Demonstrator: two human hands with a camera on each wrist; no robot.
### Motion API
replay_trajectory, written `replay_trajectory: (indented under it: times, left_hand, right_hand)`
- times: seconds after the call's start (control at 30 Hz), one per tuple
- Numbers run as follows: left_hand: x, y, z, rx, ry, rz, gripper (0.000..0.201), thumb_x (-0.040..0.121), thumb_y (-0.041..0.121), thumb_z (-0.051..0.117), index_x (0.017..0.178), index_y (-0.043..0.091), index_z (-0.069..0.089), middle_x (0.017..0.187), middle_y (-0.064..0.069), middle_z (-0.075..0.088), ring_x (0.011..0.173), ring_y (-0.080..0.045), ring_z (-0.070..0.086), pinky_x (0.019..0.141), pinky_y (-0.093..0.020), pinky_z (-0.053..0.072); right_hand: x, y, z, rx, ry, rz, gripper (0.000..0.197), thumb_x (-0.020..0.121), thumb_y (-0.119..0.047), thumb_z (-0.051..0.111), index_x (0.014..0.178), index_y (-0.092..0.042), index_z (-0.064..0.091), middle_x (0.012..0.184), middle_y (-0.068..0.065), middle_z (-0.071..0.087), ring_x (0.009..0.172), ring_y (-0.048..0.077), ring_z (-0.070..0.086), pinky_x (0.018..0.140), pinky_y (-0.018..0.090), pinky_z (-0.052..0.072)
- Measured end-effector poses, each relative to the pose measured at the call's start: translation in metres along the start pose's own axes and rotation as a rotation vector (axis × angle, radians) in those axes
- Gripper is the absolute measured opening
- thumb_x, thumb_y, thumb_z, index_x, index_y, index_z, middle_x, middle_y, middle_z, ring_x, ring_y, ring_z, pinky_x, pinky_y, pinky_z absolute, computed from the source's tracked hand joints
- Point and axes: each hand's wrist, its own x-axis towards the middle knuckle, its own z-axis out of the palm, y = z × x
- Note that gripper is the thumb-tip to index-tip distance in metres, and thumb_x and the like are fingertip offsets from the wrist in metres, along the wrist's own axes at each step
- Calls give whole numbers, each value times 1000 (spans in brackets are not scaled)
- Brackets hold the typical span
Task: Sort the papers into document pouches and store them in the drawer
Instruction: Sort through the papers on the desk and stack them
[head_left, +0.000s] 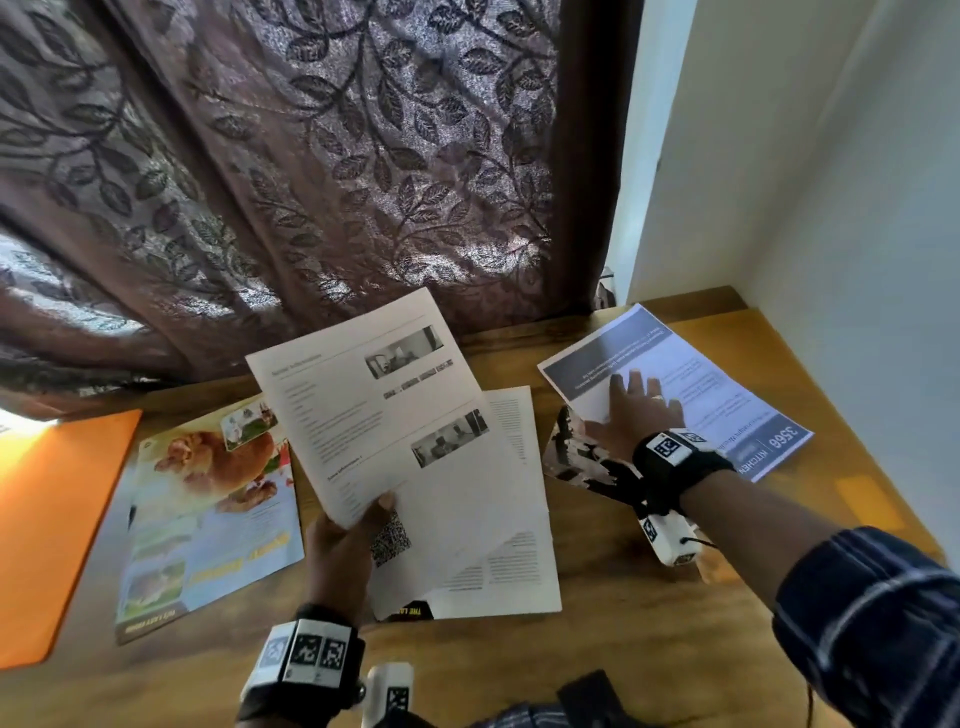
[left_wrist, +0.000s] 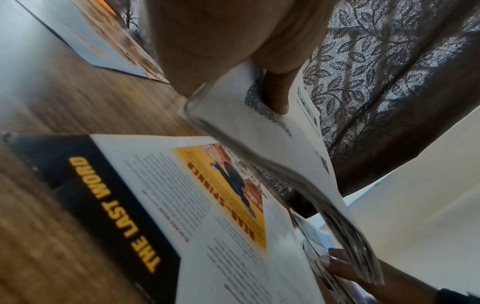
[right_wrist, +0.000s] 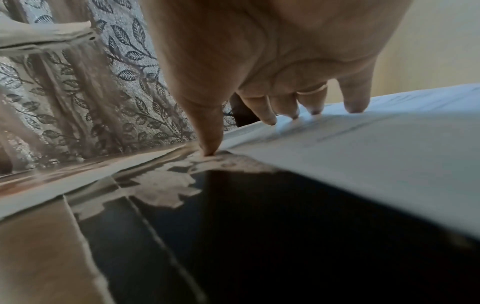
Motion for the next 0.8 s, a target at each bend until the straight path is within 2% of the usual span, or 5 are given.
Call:
replay_trajectory:
  times: [0.27, 0.43, 0.5, 0.6, 0.8]
  left_hand:
    - [5, -18, -8, 65, -2, -68, 25, 85, 1, 71, 103, 19, 72, 102, -2, 77, 91, -21, 74, 69, -31, 60]
    - [15, -15, -6, 74, -4, -87, 24, 86, 4, 72, 109, 5, 69, 101, -6, 77, 91, -25, 74, 67, -31, 60]
    - [20, -10, -8, 79, -23, -73, 25, 86, 4, 72, 111, 4, 69, 101, -7, 77, 89, -23, 74, 65, -29, 60]
    - [29, -4, -9, 64, -34, -60, 21, 86, 4, 72, 106, 12, 71, 96, 0, 78, 87, -17, 74, 67, -31, 59]
    - [50, -2, -6, 74, -75, -70, 16, 87, 8, 74, 99, 19, 72, 83, 11, 77, 76, -5, 71, 75, -33, 55]
  right_hand:
    - [-15, 3, -9, -96, 98, -105, 41, 87, -38, 53, 121, -16, 48, 124, 6, 52, 124, 33, 46, 92, 52, 47]
    - [-30, 3, -18, -84, 79, -197, 19, 92, -29, 49, 106, -16, 55, 116, 6, 55, 112, 31, 54, 88, 46, 47]
    - [-38, 4, -18, 36, 38, -271, 8, 91, -27, 48, 96, -23, 52, 129, 8, 55, 116, 33, 58, 89, 46, 50]
    - [-58, 9, -11, 47, -6, -450, 6, 92, -24, 51, 90, -22, 57, 155, -2, 42, 148, 26, 31, 102, 49, 47]
    - [-125, 28, -4, -178, -197, -650, 17, 97, -31, 52, 101, -24, 67, 158, -12, 36, 153, 15, 11, 115, 42, 31]
